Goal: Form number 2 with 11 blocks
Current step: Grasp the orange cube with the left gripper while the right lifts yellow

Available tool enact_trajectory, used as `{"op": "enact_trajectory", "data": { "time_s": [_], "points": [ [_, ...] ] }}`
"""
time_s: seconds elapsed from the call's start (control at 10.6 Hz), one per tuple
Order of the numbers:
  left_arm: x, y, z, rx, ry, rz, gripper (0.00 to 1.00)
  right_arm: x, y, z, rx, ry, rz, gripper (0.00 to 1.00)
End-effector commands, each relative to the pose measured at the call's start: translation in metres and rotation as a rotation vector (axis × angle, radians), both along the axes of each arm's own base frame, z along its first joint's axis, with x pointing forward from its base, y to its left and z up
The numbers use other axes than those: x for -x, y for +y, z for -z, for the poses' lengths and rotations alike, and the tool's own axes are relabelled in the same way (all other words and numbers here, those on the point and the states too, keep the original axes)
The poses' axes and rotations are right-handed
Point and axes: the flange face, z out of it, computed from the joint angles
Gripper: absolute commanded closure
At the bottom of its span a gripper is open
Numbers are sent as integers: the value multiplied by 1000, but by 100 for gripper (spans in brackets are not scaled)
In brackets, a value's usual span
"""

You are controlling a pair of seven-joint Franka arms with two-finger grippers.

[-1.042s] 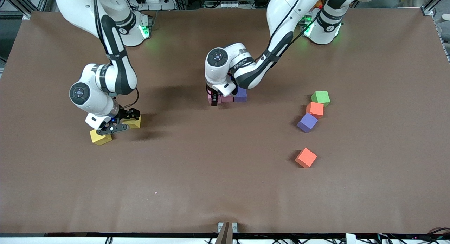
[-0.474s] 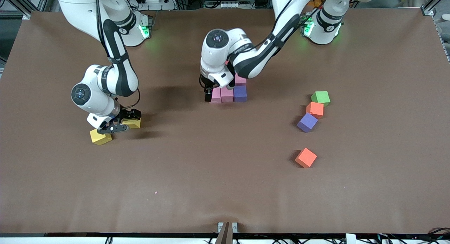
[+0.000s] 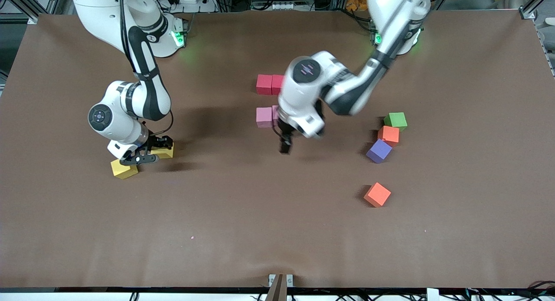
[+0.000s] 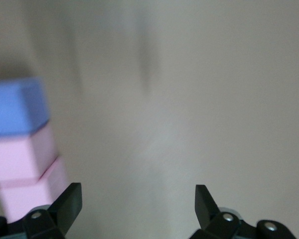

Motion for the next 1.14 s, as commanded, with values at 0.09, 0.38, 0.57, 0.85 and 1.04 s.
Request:
{"op": "enact_trajectory", "data": {
  "time_s": [0.09,0.38,0.57,0.85,1.04],
  "points": [
    [-71,108,-10,-89,14,211,0,-8,8,-9,-25,-24,1,75],
    [-117,191,6,-111,-5,427,0,-24,42,-29,-37,-67,-13,79],
    [-138,252,8,-126,-7,439,0,-31,76,-42,-55,-36,19,80],
    [-159,302,35,-118,35,519,0,-48,131,-53,-52,82,79,80],
    [-166,306,39,-113,31,506,0,-52,172,-54,-52,96,119,80]
  ]
}}
